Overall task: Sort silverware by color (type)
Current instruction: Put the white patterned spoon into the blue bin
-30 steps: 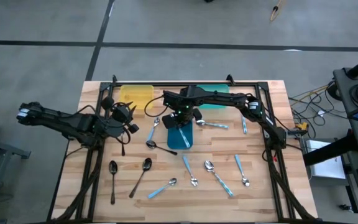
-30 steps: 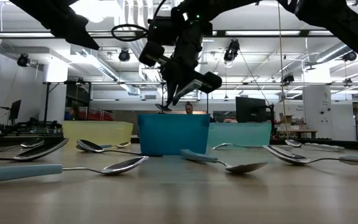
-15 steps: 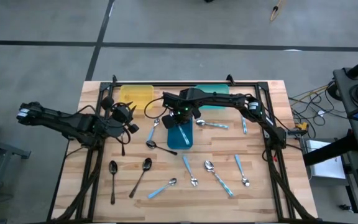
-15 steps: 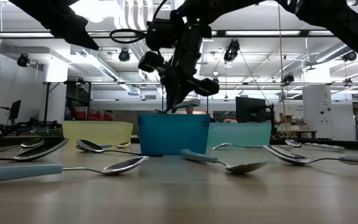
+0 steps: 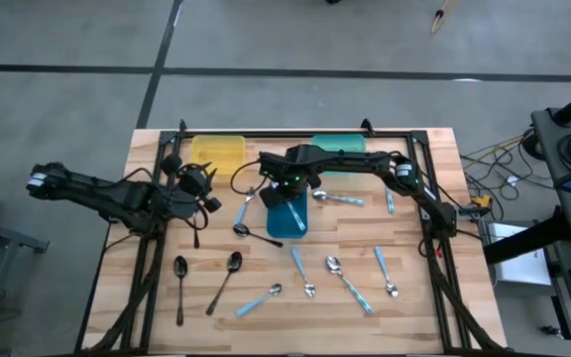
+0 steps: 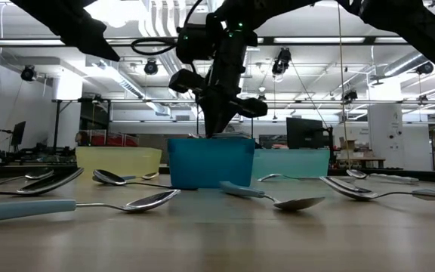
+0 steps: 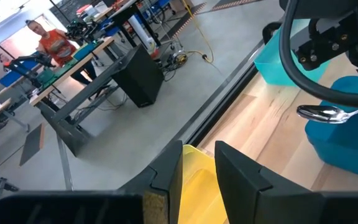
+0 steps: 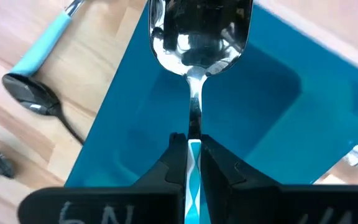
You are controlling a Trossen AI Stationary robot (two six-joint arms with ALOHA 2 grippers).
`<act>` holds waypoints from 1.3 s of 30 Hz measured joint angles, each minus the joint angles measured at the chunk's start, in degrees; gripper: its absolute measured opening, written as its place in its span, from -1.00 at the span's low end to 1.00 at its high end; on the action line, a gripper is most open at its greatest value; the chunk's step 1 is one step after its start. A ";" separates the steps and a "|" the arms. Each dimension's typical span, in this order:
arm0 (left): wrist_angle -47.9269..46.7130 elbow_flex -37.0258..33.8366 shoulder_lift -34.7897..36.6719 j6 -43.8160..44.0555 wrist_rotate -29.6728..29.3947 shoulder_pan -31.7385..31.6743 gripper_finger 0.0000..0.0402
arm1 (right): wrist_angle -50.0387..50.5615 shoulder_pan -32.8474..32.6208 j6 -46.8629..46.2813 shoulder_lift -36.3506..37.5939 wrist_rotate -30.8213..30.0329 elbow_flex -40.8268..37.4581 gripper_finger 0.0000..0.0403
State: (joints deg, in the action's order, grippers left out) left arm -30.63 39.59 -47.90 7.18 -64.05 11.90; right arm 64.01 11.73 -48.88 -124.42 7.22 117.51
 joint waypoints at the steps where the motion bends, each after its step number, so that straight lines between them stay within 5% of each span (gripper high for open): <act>1: 0.00 0.00 0.00 0.00 0.00 -0.02 -0.62 | 0.00 -0.02 0.09 0.00 -0.26 -0.02 -0.92; 39: -0.11 0.00 -0.02 0.00 0.00 0.00 -0.62 | -2.03 -1.73 -0.64 0.00 -0.87 -1.42 -0.92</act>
State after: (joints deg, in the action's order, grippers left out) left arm -30.74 39.59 -47.92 7.18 -64.05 11.90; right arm 61.98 10.00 -49.52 -124.42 6.35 116.10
